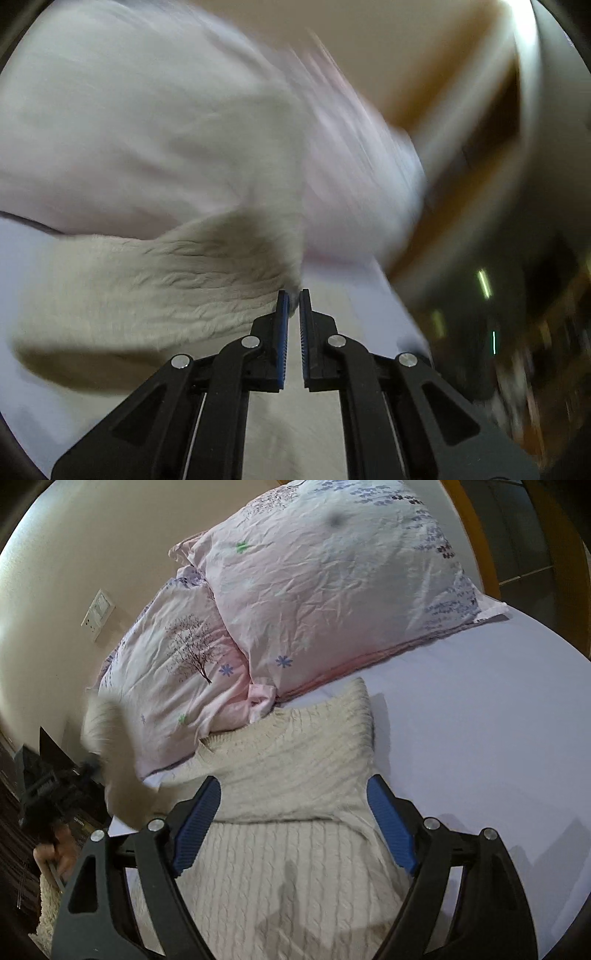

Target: Fold small clothes

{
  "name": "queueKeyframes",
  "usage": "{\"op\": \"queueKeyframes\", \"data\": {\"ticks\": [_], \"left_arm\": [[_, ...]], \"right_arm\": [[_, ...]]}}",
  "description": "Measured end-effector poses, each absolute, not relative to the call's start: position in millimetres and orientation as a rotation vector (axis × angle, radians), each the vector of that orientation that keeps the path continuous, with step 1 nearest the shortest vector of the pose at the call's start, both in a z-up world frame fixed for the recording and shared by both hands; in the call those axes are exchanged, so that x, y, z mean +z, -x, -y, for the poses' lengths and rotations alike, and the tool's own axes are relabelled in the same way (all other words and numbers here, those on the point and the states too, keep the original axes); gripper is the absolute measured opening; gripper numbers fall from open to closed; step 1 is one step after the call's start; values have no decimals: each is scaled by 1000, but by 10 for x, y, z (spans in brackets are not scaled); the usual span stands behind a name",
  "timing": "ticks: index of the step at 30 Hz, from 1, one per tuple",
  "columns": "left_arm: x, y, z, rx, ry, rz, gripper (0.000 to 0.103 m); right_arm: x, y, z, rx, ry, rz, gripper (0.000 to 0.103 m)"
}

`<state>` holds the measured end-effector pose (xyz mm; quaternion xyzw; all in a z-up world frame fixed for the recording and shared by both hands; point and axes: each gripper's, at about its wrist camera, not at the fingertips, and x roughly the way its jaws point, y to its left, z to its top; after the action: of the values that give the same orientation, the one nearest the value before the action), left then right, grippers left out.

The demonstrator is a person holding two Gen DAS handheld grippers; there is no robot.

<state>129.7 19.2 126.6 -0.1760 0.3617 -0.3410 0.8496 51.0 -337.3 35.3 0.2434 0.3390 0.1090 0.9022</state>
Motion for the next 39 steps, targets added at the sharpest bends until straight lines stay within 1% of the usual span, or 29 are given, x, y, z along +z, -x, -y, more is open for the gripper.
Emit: {"op": "queueKeyframes", "data": {"ticks": [2, 3, 5, 9, 11, 12, 13, 14, 15, 16, 19, 21, 24, 25, 27, 28, 29, 30, 31, 32, 34, 35, 36, 39], "left_arm": [[1063, -1181, 149, -803, 308, -873, 5], [1020, -1117, 152, -805, 296, -885, 5], [969, -899, -32, -782, 295, -879, 5], [964, -419, -684, -716, 341, -845, 6], [935, -117, -1096, -655, 348, -834, 8], [893, 43, -1294, -631, 366, -845, 17], [835, 197, -1467, -608, 391, -859, 35], [779, 342, -1578, -587, 412, -865, 45], [728, 505, -1696, -579, 431, -871, 63], [639, 676, -1822, -583, 462, -878, 70], [420, 951, -1974, -595, 542, -904, 73], [246, 1010, -1939, -599, 551, -936, 73], [34, 962, -1796, -603, 551, -989, 73], [-19, 933, -1741, -610, 562, -996, 73], [-119, 870, -1661, -617, 603, -1001, 73], [-164, 865, -1645, -620, 621, -1003, 72], [-221, 830, -1594, -619, 641, -1014, 70], [-250, 807, -1560, -613, 641, -1024, 64], [-285, 782, -1523, -599, 639, -1037, 54], [-318, 786, -1524, -594, 648, -1045, 50], [-400, 777, -1542, -588, 694, -1060, 23], [-437, 764, -1556, -584, 723, -1065, 17], [-459, 761, -1568, -586, 744, -1066, 8], [-339, 769, -1539, -614, 761, -1040, 7]], "right_arm": [[385, -353, 3472, 240, -505, -703, 81], [401, -257, 3528, 246, -498, -701, 82], [419, -42, 3647, 266, -487, -698, 88], [332, 421, 3871, 388, -538, -727, 88], [248, 608, 3947, 436, -562, -758, 88], [162, 759, 3988, 476, -571, -793, 88], [114, 832, 3996, 492, -572, -819, 88], [31, 920, 4001, 511, -571, -865, 88], [-108, 1026, 3997, 523, -570, -939, 88], [-205, 1084, 3987, 530, -572, -984, 88], [-555, 1166, 3946, 541, -621, -1098, 88], [-747, 1129, 3899, 562, -669, -1121, 88], [-962, 1015, 3823, 630, -763, -1116, 87], [-1015, 959, 3785, 657, -793, -1108, 85], [-1101, 930, 3727, 708, -841, -1090, 74], [-1134, 925, 3697, 738, -861, -1080, 61], [-1151, 926, 3676, 759, -875, -1071, 47], [-1141, 922, 3661, 773, -880, -1066, 38], [-1141, 929, 3650, 783, -880, -1059, 22], [-1127, 934, 3649, 795, -879, -1052, 14], [-1070, 953, 3648, 815, -866, -1025, 10], [-1026, 956, 3654, 825, -858, -1011, 9], [-965, 951, 3655, 838, -847, -993, 8], [-684, 933, 3633, 882, -812, -920, 8]]}}
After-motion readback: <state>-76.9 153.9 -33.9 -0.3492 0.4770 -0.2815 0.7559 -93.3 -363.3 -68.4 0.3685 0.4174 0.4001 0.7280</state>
